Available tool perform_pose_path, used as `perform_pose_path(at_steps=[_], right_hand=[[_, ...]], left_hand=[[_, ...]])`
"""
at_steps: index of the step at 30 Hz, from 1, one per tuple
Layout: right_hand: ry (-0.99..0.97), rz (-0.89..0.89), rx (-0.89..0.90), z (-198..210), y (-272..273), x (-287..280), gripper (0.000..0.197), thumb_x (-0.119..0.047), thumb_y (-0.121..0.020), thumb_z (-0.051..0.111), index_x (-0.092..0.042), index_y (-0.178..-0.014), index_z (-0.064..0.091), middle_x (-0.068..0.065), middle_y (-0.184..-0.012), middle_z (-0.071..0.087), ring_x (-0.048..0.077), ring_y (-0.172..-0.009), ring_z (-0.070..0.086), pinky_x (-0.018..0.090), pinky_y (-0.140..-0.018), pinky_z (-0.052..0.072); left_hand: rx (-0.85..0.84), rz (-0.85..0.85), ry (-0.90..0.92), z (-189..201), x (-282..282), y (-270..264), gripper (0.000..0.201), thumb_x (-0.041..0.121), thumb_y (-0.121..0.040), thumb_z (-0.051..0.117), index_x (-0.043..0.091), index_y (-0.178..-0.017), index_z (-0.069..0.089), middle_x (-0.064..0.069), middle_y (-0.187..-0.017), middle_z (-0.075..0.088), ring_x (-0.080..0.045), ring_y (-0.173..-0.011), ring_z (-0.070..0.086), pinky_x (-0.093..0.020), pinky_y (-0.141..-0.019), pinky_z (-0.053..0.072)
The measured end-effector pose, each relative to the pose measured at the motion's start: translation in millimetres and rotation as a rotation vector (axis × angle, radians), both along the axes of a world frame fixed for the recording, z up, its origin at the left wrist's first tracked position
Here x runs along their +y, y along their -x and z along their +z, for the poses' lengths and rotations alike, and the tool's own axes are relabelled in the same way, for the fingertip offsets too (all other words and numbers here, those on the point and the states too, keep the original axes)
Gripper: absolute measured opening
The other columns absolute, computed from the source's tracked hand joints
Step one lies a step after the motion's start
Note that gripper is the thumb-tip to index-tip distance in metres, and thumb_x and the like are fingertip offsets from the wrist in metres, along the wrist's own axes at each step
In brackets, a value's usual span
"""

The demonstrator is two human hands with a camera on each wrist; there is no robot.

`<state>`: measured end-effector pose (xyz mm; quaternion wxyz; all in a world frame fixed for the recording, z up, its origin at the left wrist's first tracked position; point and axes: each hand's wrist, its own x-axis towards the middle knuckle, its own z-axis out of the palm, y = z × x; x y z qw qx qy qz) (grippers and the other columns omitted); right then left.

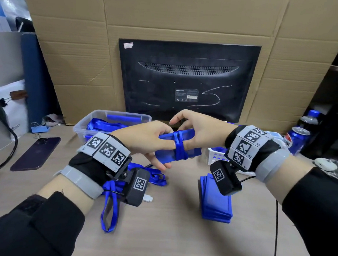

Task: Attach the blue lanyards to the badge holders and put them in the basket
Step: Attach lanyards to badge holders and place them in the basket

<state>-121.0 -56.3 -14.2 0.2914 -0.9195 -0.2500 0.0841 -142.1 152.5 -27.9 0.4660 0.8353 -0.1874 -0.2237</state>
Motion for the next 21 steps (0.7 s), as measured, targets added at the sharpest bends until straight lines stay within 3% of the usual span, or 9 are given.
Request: perform_pose_path(at_steps=[3, 9, 13, 17, 21], right_hand=[[-0.046, 0.009, 0.102, 3, 6, -15, 0.041, -0.008, -0.089, 0.078, -0.020, -0.124, 0.059, 0.005, -0.099, 0.080, 0.032, -0.077, 0.079, 0.045, -0.069, 0.066], [0.035, -0.040, 0.102, 10, 18, -42, 0.038, -0.023, -0.081, 0.089, -0.024, -0.113, 0.068, 0.006, -0.091, 0.080, 0.017, -0.072, 0.071, 0.032, -0.062, 0.058], [0.075, -0.053, 0.118, 7, 27, -61, 0.033, -0.033, -0.077, 0.093, -0.028, -0.101, 0.071, 0.007, -0.087, 0.079, 0.011, -0.066, 0.060, 0.028, -0.059, 0.051], [0.025, -0.146, 0.057, 3, 30, -84, 0.027, -0.037, -0.074, 0.094, -0.026, -0.091, 0.075, -0.002, -0.072, 0.072, 0.013, -0.067, 0.060, 0.034, -0.065, 0.054], [-0.026, -0.199, 0.018, -1, 32, -109, 0.020, -0.024, -0.083, 0.088, -0.024, -0.099, 0.075, -0.001, -0.083, 0.070, 0.011, -0.067, 0.061, 0.035, -0.067, 0.056]], left_hand=[[0.011, -0.044, 0.018, 1, -16, 1, 0.023, 0.018, -0.106, 0.057, -0.001, -0.118, 0.064, -0.020, -0.107, 0.074, -0.038, -0.091, 0.079, -0.054, -0.084, 0.064], [0.034, -0.104, 0.050, 4, -47, 6, 0.028, 0.029, -0.105, 0.064, 0.002, -0.110, 0.071, -0.013, -0.097, 0.078, -0.038, -0.089, 0.079, -0.043, -0.067, 0.067], [0.060, -0.186, 0.005, 9, -68, 6, 0.022, 0.019, -0.102, 0.065, -0.002, -0.105, 0.071, -0.017, -0.099, 0.079, -0.040, -0.090, 0.078, -0.042, -0.068, 0.067], [0.033, -0.192, 0.009, 10, -89, 5, 0.020, 0.013, -0.100, 0.061, -0.001, -0.110, 0.072, -0.017, -0.099, 0.079, -0.038, -0.088, 0.079, -0.035, -0.062, 0.066], [0.040, -0.190, 0.060, 10, -106, 3, 0.030, -0.002, -0.100, 0.044, -0.002, -0.114, 0.070, -0.021, -0.108, 0.078, -0.037, -0.090, 0.079, -0.030, -0.062, 0.064]])
